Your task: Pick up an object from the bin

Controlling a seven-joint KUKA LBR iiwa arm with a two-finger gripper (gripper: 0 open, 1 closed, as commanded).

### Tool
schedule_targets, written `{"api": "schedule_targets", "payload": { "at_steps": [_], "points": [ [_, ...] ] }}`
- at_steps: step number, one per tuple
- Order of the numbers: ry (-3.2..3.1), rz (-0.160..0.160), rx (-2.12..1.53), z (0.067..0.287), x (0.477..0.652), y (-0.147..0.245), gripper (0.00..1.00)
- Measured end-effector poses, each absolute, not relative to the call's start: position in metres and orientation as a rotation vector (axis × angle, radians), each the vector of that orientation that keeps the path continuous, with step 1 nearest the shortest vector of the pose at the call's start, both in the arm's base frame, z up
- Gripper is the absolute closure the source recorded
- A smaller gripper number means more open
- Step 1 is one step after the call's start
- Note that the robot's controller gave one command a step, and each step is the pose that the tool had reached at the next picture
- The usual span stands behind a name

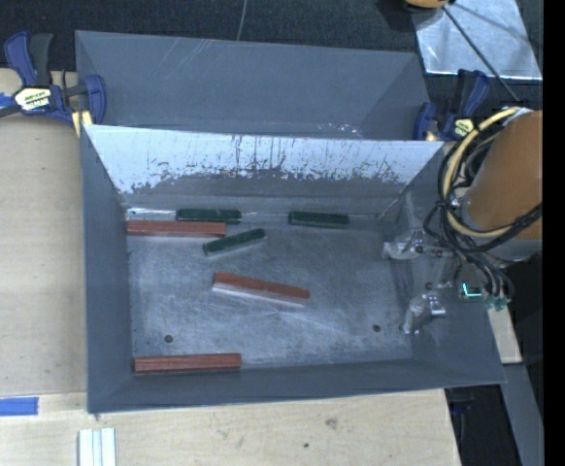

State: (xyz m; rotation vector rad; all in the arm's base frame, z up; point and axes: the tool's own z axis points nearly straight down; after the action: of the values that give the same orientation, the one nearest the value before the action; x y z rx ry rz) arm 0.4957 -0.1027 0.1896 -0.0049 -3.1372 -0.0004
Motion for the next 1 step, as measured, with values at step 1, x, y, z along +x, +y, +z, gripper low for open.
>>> {"api": "schedule_targets", "payload": {
  "at_steps": [1],
  "points": [
    [-3.145,0.002,-0.001,0.1931,0.4976,-0.1024,0.00]
  ]
}}
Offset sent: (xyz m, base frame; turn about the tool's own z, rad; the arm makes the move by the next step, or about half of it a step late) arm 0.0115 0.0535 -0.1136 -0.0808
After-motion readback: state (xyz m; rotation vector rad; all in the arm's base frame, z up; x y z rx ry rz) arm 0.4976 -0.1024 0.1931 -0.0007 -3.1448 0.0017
